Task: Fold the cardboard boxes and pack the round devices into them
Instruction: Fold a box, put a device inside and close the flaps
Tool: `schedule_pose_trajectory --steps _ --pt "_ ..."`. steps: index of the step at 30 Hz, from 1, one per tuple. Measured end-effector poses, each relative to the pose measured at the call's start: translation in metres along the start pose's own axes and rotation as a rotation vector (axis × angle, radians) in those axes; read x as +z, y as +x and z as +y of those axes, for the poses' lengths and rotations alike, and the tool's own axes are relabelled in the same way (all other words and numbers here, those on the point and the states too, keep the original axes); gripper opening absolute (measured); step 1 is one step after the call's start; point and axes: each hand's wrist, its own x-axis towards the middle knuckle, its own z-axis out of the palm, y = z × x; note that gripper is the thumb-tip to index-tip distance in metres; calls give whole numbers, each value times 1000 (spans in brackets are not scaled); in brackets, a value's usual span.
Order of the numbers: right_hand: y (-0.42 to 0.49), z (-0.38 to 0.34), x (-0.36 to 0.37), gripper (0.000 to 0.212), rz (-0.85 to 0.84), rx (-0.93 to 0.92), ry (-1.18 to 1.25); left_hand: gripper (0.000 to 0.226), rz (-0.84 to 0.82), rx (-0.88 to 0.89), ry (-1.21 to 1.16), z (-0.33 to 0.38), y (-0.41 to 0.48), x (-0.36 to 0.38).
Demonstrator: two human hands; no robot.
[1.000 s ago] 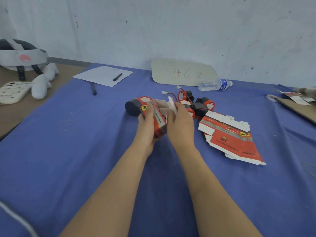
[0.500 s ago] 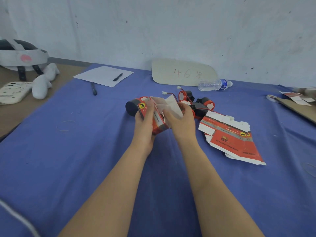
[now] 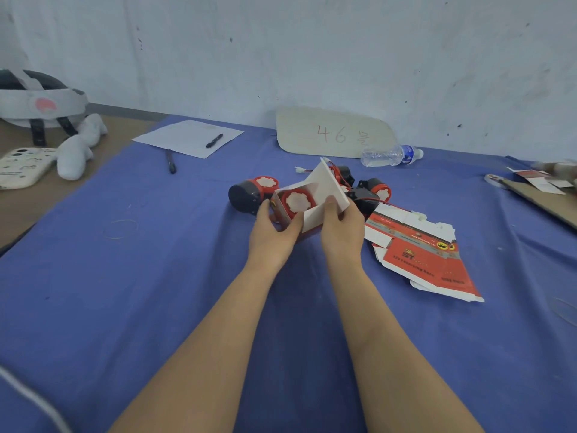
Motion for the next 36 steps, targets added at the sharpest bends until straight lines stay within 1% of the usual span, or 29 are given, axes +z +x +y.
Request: schedule_pose_trajectory --steps 4,8,10,13,16,20,22,24,26,28,30,32,34,36 --pt "-2 -2 0 32 25 -9 17 73 -102 -33 -127 2 -1 -2" --pt "-2 -4 0 32 37 7 55 79 -258 -176 -386 4 -2 -5" --pt "-3 -5 0 32 39 9 79 80 -305 -236 -466 5 -1 -5" --pt "-2 -5 1 32 22 -12 92 71 -335 -300 -525 6 1 -5" --pt "-2 -3 2 34 8 -14 78 63 -336 -348 -530 6 2 -5" --pt "-1 -1 1 34 -10 3 94 58 -352 -357 -518 5 2 -4" --pt "-2 -3 2 34 -54 11 114 57 -342 -356 -518 6 2 -3" --pt "-5 -3 4 28 -133 1 134 57 -310 -356 -541 6 1 -2" --pt "-8 -2 6 19 -222 -33 107 58 -255 -359 -566 6 1 -2" --pt "-10 -2 6 18 -266 -71 68 57 -230 -358 -592 6 0 -2" --pt "-9 -2 4 14 -259 -91 75 51 -271 -355 -640 7 0 -3" --pt "-8 -4 2 13 -255 -95 104 48 -353 -371 -675 9 0 -6" --pt "-8 -5 2 16 -260 -97 123 50 -427 -402 -689 10 0 -10" --pt "-9 -5 3 19 -262 -95 130 52 -464 -440 -705 10 0 -13"
